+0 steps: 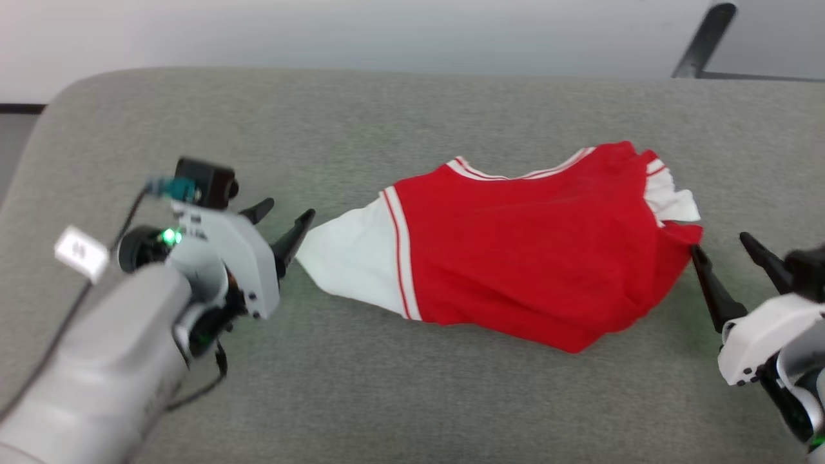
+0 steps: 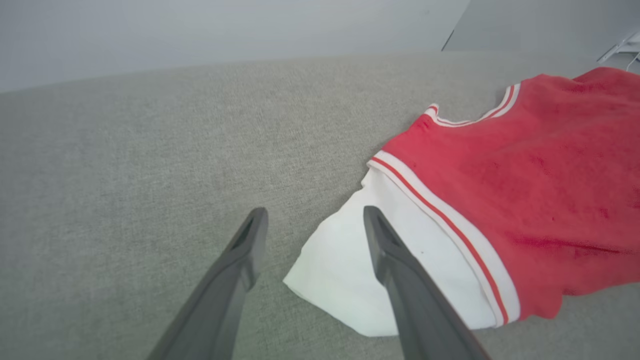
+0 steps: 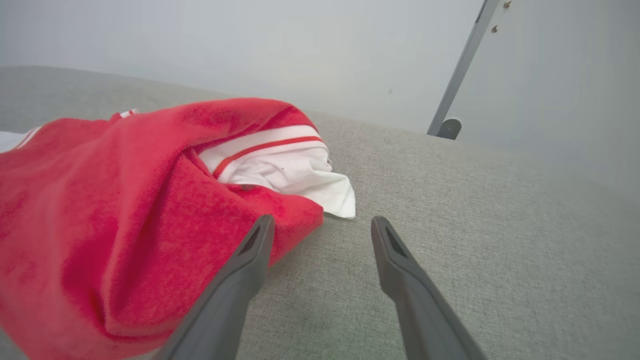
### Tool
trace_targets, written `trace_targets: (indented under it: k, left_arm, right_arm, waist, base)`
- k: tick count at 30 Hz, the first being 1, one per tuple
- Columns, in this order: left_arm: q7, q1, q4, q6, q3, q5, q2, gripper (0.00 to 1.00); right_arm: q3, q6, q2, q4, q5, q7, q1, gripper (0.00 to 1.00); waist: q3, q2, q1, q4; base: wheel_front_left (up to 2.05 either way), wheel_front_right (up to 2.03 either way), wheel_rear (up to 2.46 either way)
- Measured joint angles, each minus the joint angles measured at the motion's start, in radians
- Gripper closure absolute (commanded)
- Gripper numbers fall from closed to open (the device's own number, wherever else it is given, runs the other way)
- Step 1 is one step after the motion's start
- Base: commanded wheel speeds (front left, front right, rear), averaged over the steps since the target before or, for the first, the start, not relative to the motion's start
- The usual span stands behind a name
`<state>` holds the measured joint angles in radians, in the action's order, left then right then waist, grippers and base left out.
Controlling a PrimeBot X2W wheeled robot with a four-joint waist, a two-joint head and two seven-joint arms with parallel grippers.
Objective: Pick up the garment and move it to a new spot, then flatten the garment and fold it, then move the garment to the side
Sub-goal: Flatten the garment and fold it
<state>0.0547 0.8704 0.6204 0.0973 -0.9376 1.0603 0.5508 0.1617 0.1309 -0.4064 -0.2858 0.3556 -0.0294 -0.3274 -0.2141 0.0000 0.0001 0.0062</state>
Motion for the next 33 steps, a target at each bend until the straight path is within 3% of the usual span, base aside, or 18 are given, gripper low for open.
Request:
trace_targets:
  k: [6,12,16,19,26,33]
  left_arm:
    - [-0.251,-0.129,-0.066,-0.105,0.011,-0.07,-0.017,0.0]
    - [-0.315,-0.263,-0.183,-0.228,0.08,-0.13,-0.02,0.0]
    - [-0.317,-0.373,-0.317,-0.292,0.195,-0.199,-0.026,0.0]
    - [-0.318,-0.452,-0.388,-0.316,0.25,-0.247,-0.024,0.0]
    - [-0.319,-0.527,-0.505,-0.332,0.346,-0.31,-0.027,0.0]
    - [-0.319,-0.566,-0.537,-0.324,0.397,-0.331,-0.04,0.0]
  right_arm:
    - [0.137,0.0,-0.136,0.013,0.085,-0.195,-0.078,0.0]
    - [0.2,0.0,-0.282,0.033,0.214,-0.366,-0.14,0.0]
    - [0.204,0.0,-0.348,0.029,0.3,-0.44,-0.177,0.0]
    - [0.223,0.0,-0.396,0.015,0.326,-0.475,-0.206,0.0]
    - [0.325,0.0,-0.43,-0.05,0.401,-0.544,-0.249,0.0]
    - [0.386,0.0,-0.447,-0.099,0.437,-0.513,-0.305,0.0]
  waist:
    - [0.01,0.0,0.0,0.059]
    - [0.007,0.0,0.0,0.125]
    - [-0.001,0.0,0.0,0.164]
    - [-0.011,0.0,0.0,0.19]
    - [-0.048,0.0,0.0,0.237]
    - [-0.092,0.0,0.0,0.26]
  base:
    - [0.0,0.0,0.0]
    - [0.0,0.0,0.0]
    - [0.0,0.0,0.0]
    - [0.0,0.0,0.0]
    - [0.0,0.0,0.0]
    - [0.0,0.0,0.0]
